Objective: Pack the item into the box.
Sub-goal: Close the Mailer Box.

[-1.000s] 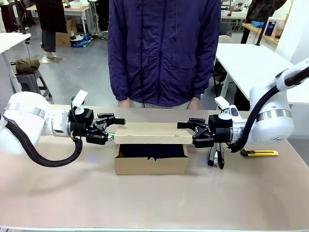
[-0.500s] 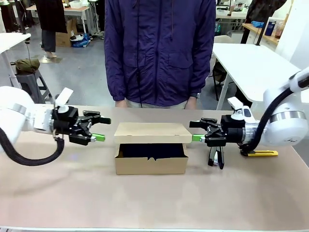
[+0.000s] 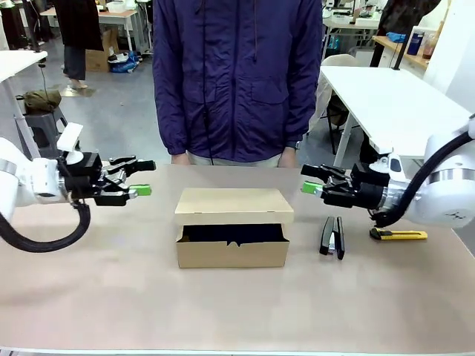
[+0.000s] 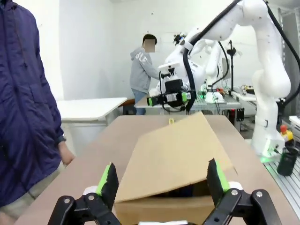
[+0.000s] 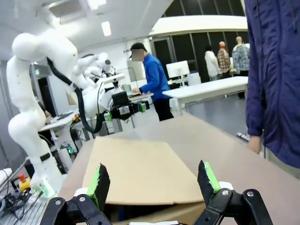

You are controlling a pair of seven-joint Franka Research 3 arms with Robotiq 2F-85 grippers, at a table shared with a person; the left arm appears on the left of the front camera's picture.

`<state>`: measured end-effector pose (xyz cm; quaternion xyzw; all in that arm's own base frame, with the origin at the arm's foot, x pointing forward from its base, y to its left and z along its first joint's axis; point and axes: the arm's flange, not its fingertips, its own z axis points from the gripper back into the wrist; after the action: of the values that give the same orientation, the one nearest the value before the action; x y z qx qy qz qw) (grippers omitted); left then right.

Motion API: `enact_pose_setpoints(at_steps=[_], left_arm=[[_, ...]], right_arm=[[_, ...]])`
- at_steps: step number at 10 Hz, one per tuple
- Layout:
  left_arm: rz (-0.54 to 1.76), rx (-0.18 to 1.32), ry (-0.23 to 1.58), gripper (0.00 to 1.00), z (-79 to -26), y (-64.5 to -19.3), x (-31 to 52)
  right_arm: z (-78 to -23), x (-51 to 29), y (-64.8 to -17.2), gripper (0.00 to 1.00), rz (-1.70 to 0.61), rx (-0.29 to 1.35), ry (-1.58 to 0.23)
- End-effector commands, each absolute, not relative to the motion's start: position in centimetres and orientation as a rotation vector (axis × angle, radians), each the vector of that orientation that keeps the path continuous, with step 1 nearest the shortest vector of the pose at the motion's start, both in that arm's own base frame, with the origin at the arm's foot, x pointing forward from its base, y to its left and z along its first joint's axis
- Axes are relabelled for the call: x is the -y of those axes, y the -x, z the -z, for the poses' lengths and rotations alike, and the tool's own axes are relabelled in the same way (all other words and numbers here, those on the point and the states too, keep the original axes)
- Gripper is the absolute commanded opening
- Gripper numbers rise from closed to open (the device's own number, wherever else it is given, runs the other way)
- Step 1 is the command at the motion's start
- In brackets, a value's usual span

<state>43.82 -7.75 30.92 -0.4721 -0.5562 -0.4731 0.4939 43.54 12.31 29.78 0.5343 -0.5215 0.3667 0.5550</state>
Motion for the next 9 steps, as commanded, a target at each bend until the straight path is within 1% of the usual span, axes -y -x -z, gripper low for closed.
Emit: enact_pose_setpoints(at_steps=[1,3,4,9], left_arm=[[1.168,1.375,1.143,1.00,-30.8,-43.7,10.6],[1.167,1.338,1.154,1.00,-30.8,-44.1,13.3],[1.193,1.312,1.084,1.00,-30.4,-44.1,14.5],[1.298,1.196,0.995,1.00,-27.8,-43.9,17.1]], right_arm=[[-30.6,-14.8,-43.4,1.00,-0.812,1.203,-1.263],[-30.3,-16.7,-43.7,1.00,-0.849,1.152,-1.253],[-29.7,-17.3,-43.8,1.00,-0.873,1.115,-1.231],[-27.9,-19.1,-43.6,1.00,-0.971,1.012,-1.161]])
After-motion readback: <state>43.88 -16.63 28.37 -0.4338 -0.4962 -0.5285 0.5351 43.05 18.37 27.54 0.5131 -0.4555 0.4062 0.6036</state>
